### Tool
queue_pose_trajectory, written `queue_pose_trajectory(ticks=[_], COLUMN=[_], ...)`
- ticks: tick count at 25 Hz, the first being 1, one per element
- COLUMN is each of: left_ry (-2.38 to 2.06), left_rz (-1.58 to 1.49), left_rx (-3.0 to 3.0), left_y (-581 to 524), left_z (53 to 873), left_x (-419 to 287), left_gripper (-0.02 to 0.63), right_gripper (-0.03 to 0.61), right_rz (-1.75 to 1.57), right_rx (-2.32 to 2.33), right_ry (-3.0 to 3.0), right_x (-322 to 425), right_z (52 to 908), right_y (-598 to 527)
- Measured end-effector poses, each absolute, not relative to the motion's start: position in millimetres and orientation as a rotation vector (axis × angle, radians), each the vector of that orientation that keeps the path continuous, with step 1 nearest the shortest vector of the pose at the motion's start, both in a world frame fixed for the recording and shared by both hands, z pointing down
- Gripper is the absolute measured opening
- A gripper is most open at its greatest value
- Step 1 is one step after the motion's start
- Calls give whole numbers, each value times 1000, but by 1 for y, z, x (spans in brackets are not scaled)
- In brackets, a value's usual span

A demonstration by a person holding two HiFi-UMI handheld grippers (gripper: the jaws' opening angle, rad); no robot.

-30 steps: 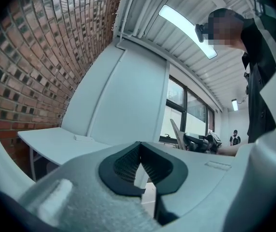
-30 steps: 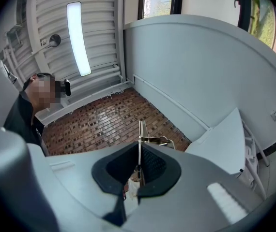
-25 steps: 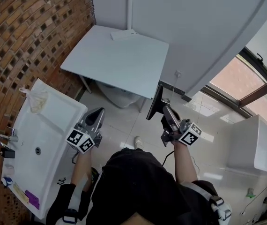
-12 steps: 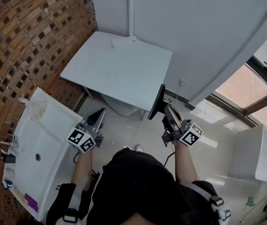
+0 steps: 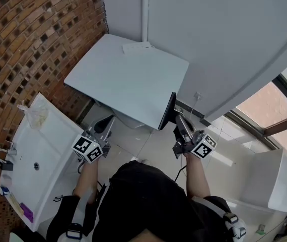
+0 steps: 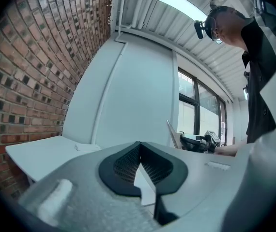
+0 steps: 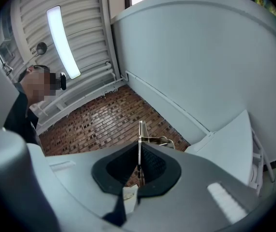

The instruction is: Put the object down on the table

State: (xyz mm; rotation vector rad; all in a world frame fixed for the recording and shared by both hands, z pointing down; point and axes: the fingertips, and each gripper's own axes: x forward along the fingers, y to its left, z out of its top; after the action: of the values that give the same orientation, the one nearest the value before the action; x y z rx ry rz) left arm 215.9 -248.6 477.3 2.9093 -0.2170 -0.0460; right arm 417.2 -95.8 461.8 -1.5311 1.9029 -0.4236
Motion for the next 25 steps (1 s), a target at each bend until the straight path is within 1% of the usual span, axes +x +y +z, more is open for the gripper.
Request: queue_pose_trajectory(ticks=[13, 18, 25], left_ry=[-274, -208, -69], left_rz=[105, 72, -45], left_rx=[2921, 2924, 2949], left_y=[-253, -276, -316], left_z=[501, 504, 490], left_x=[239, 252, 307], left_gripper=[0, 0, 0], right_gripper=[8, 8, 8], right_rz=[-646, -631, -555], right_rx=[-1434, -1461, -1532], right_ry=[1898, 1896, 1898], right_x=[439, 443, 480], right_z=[511, 511, 482], right_y=[-126, -148, -181])
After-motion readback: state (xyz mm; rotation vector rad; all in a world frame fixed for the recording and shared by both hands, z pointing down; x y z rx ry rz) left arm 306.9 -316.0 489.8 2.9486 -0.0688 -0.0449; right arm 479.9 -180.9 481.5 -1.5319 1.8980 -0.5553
